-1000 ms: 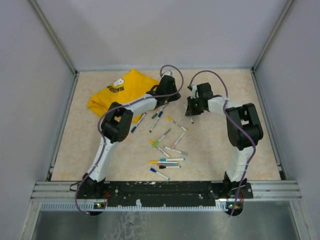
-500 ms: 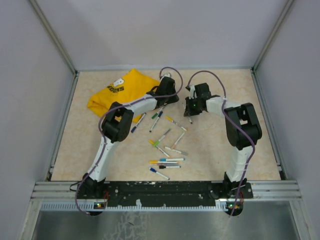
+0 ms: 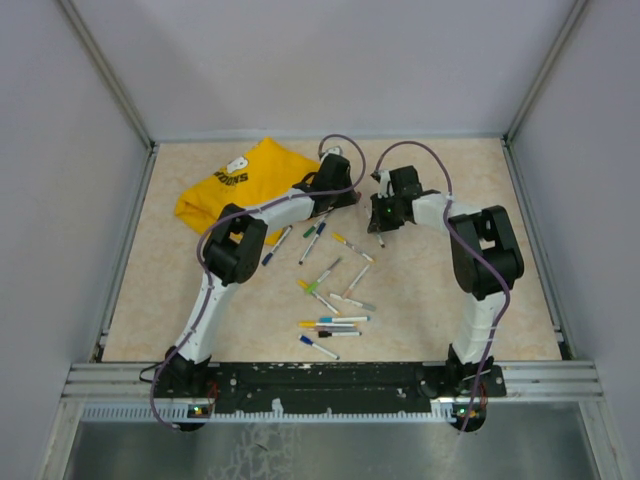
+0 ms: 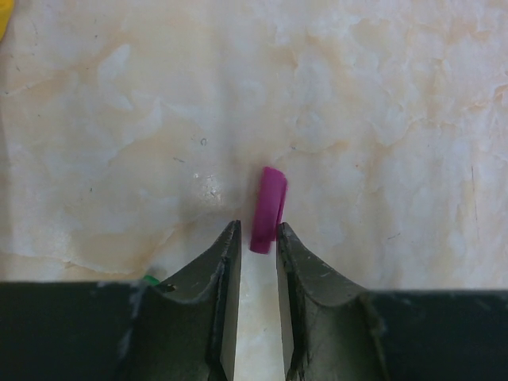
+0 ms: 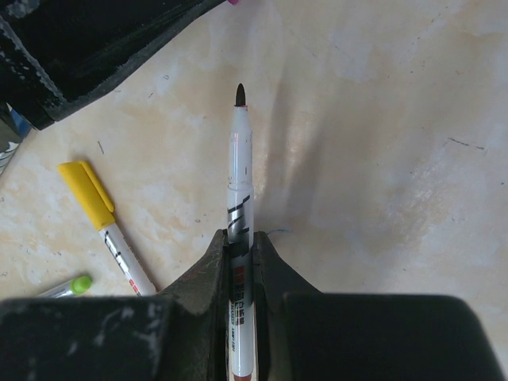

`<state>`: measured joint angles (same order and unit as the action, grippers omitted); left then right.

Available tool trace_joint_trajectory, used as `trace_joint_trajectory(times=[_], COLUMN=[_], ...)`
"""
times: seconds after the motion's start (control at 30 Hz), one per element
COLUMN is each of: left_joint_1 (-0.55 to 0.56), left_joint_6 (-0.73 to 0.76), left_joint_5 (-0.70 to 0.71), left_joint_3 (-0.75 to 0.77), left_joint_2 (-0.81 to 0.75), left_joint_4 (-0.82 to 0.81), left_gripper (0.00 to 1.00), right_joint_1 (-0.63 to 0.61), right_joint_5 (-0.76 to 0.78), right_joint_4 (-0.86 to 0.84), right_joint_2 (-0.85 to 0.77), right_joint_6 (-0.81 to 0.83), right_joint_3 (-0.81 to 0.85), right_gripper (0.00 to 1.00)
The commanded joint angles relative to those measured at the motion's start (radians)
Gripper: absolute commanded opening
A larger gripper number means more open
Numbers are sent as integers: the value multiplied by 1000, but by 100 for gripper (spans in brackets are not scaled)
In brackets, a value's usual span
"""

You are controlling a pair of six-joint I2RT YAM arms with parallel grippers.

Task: Open the pen caps
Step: Place the pen at the center of the board.

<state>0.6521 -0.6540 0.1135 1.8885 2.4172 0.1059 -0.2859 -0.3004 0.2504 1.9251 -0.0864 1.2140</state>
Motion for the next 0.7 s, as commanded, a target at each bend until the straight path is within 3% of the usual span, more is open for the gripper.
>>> trace_joint_trajectory(times=[0.0,0.67], left_joint_1=[1,1], left_joint_6=[5,26], left_joint_5=[9,-18], left_joint_3=[16,-53], left_joint_2=[3,-46], left_joint_4=[-2,-74], left_gripper=[30,33], right_joint_1=[-4,-7], right_joint_5=[24,11], right_joint_4=[19,30], right_joint_2=[32,15], right_joint_6=[26,36], right_joint_3=[32,36], right_gripper=[7,27])
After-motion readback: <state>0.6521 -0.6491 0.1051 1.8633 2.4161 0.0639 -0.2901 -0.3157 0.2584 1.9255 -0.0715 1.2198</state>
